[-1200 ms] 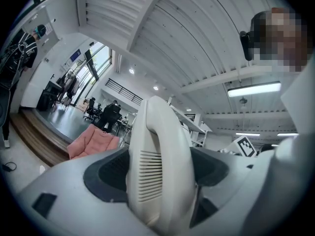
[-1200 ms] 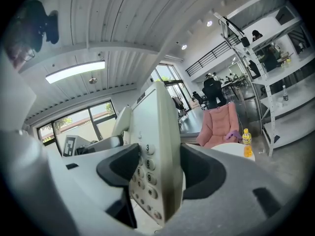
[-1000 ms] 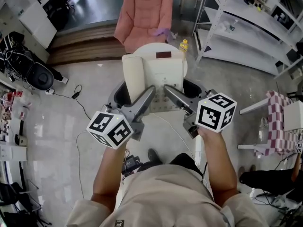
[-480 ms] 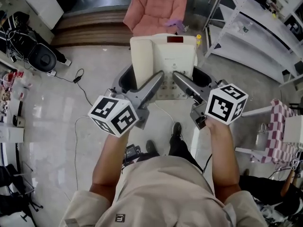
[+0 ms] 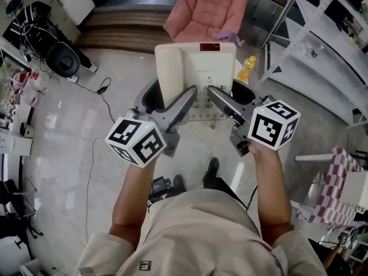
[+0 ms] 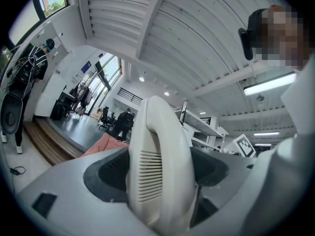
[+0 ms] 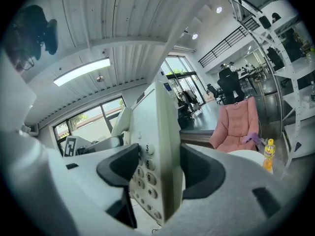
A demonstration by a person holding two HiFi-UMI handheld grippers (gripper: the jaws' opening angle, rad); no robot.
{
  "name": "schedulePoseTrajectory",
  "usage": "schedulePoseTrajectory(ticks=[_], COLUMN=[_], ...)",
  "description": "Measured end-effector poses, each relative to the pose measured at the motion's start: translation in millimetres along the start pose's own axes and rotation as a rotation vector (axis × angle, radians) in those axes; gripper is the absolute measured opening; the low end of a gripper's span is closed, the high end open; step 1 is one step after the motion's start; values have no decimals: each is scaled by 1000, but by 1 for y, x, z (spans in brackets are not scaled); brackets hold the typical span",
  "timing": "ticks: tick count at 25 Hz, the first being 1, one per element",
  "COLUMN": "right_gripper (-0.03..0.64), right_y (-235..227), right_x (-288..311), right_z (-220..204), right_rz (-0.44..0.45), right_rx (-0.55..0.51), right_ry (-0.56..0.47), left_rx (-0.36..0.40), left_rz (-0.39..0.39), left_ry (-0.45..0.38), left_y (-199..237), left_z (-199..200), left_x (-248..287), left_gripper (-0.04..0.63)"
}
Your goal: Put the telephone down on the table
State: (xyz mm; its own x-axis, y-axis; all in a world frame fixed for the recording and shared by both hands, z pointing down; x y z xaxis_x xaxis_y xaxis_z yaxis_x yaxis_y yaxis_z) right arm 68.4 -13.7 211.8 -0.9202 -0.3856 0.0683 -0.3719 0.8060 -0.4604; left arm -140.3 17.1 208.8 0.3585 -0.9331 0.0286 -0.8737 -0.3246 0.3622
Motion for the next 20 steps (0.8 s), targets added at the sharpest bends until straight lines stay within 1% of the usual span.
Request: schedulePoseTrajectory(ticks=[11,20], right_gripper=[252,252], right_y=[-75,-118], right_x=[21,36], right_z=[32,54], right_rz=[138,203], right_rx=[1,0], right_ry=[53,89], left_rx=[10,1], left_rz=[142,216], left_ry=[-39,-60], left_y=[1,4], left_z=[0,0], left_x=[56,92], left_gripper=[373,373])
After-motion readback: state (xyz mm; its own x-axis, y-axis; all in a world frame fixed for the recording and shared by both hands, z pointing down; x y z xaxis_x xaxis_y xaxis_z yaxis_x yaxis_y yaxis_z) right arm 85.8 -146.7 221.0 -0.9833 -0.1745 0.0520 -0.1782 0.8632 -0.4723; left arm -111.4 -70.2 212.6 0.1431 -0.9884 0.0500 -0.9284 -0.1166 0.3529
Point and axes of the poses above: the fingertips, and each gripper's own axes: x forward along the fingers, y to its left, z out of its top, the point moved 9 cm from there along -x, backward along the fingers, and after that the axes turned 14 degrees about z, right-handed, at the moved point
